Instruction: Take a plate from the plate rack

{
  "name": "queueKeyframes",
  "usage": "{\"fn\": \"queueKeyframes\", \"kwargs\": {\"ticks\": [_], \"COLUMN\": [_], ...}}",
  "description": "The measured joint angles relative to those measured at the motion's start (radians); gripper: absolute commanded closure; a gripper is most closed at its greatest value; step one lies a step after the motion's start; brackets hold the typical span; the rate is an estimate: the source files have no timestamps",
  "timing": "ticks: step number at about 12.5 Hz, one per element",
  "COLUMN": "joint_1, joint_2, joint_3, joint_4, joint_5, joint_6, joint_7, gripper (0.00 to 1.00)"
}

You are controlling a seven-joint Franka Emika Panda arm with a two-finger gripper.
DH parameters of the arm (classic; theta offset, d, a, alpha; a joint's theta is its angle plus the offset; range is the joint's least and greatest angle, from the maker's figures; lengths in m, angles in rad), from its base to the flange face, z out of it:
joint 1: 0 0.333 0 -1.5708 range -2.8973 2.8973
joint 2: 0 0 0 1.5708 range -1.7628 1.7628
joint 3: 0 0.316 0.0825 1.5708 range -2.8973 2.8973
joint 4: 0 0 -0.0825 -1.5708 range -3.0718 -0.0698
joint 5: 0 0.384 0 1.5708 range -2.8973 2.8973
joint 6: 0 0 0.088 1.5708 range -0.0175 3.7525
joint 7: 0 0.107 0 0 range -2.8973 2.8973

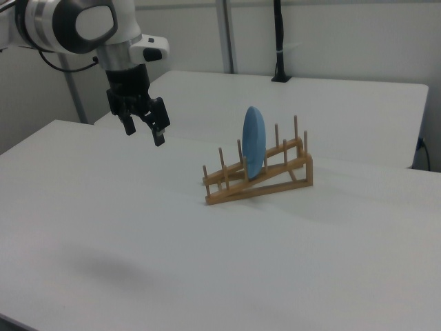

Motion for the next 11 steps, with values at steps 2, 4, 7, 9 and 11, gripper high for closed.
{"fn": "queueKeyframes", "kwargs": {"ticks": [2, 4, 7, 9, 11], "joint_1": [0.0, 0.0, 0.0, 0.0, 0.0], "joint_2": [0.0, 0.0, 0.0, 0.0, 0.001], "joint_3": [0.0, 0.0, 0.0, 0.0, 0.0], "joint_4": [0.0, 0.0, 0.0, 0.0, 0.0], "joint_5": [0.0, 0.0, 0.0, 0.0, 0.0], "joint_6": [0.0, 0.0, 0.0, 0.0, 0.007], "joint_7": [-0.004, -0.016, -0.02, -0.021, -0.021], "gripper": [0.0, 0.0, 0.0, 0.0, 0.0]}}
